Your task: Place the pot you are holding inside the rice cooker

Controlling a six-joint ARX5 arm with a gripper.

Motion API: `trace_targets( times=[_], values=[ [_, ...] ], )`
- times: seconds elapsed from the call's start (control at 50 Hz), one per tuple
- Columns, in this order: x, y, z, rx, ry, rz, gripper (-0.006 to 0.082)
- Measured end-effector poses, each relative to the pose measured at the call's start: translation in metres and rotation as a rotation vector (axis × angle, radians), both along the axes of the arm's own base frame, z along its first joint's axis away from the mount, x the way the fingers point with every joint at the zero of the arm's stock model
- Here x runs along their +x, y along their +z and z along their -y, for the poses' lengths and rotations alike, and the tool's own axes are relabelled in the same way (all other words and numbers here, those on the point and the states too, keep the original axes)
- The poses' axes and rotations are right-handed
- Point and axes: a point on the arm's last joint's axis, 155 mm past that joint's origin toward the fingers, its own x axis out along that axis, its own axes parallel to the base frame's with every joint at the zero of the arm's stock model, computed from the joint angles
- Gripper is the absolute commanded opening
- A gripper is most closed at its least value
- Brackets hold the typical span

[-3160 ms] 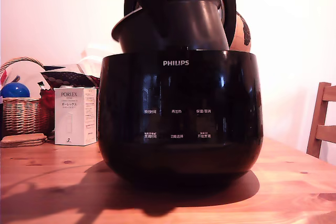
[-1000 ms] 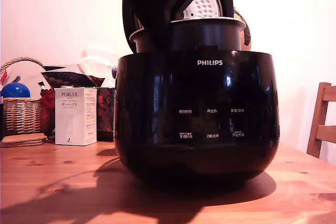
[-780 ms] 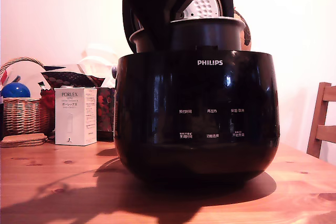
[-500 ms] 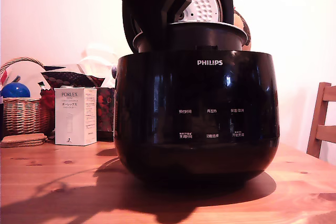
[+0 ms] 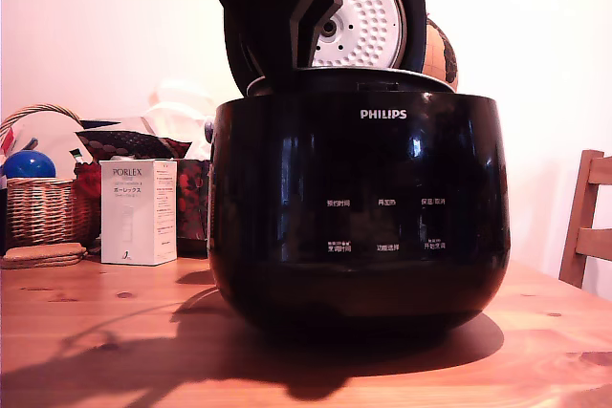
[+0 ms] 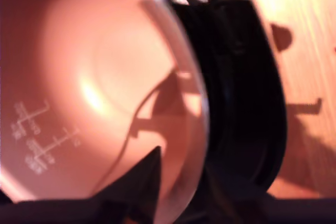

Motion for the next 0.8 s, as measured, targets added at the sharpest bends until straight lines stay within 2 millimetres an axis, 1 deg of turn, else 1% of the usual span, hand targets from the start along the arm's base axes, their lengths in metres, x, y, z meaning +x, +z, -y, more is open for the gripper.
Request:
trace_targets(
  times=[0.26, 0.32, 0.34, 0.38, 0.4, 0.46, 0.48, 0.52, 0.54, 0.6, 0.62, 0.8],
  values=[
    [0.0, 0.0, -0.001, -0.007, 0.036, -0.004, 0.0221],
    [-0.001, 0.0, -0.001, -0.013, 0.062, -0.006, 0.0221],
    [-0.001, 0.0, -0.001, -0.026, 0.107, -0.01, 0.0221],
    [-0.001, 0.0, -0.001, -0.025, 0.106, -0.01, 0.0221],
    [-0.002, 0.0, -0.001, -0.035, 0.143, -0.013, 0.0221],
    [-0.002, 0.0, -0.002, -0.034, 0.144, -0.015, 0.0221],
    [-0.002, 0.0, -0.002, -0.047, 0.188, -0.017, 0.0221],
    [-0.003, 0.0, -0.001, -0.046, 0.187, -0.019, 0.0221],
    [-0.003, 0.0, -0.001, -0.056, 0.22, -0.022, 0.0221],
    [-0.005, 0.0, 0.001, -0.057, 0.215, -0.026, 0.0221],
    [-0.006, 0.0, 0.001, -0.069, 0.25, -0.03, 0.0221],
    [-0.012, -0.001, 0.006, -0.09, 0.293, -0.044, 0.0221]
  ],
)
